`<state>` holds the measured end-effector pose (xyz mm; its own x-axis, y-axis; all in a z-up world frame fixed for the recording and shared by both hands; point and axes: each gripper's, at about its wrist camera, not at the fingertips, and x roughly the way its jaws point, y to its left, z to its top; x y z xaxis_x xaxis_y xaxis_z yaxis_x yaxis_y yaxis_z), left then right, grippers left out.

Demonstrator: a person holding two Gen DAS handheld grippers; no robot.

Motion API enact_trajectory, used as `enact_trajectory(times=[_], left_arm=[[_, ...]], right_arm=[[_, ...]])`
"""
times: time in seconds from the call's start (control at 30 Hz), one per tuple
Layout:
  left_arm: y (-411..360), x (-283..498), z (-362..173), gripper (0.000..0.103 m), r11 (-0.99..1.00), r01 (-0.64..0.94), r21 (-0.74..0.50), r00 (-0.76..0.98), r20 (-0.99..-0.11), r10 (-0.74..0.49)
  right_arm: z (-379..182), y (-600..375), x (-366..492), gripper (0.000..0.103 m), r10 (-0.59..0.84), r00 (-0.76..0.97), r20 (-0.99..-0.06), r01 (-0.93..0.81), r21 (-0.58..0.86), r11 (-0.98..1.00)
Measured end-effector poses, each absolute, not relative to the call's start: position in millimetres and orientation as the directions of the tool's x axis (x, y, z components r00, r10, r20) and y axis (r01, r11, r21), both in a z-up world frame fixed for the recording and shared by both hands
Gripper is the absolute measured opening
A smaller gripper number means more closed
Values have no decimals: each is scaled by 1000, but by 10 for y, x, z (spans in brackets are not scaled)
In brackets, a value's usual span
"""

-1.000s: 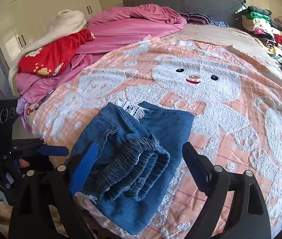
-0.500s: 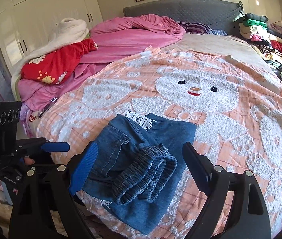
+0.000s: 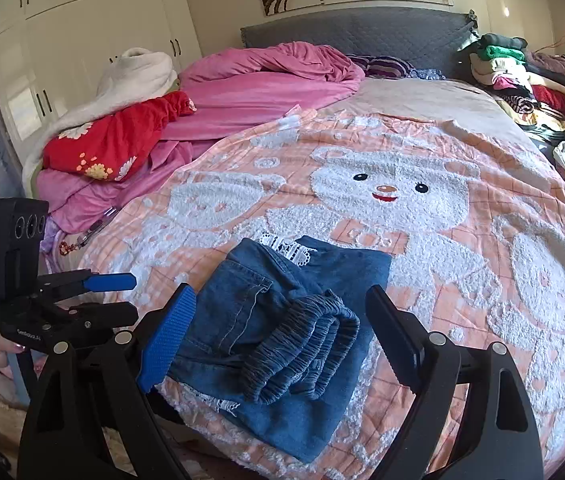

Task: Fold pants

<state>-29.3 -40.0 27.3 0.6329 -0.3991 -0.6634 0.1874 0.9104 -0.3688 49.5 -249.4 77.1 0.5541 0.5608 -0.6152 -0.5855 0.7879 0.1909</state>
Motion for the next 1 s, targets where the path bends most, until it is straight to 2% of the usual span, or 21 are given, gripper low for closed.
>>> enact_trajectory(times=[0.43, 1.0], left_arm=[[-276, -301, 271, 90, 929, 150, -337, 652, -673, -350], [-394, -79, -159, 91, 929, 130, -347, 559, -748, -358]], right_arm=[[671, -2553, 394, 86, 533, 563, -632, -540, 207, 816], [104, -2543, 378, 85, 553, 463, -693, -496, 314, 809]])
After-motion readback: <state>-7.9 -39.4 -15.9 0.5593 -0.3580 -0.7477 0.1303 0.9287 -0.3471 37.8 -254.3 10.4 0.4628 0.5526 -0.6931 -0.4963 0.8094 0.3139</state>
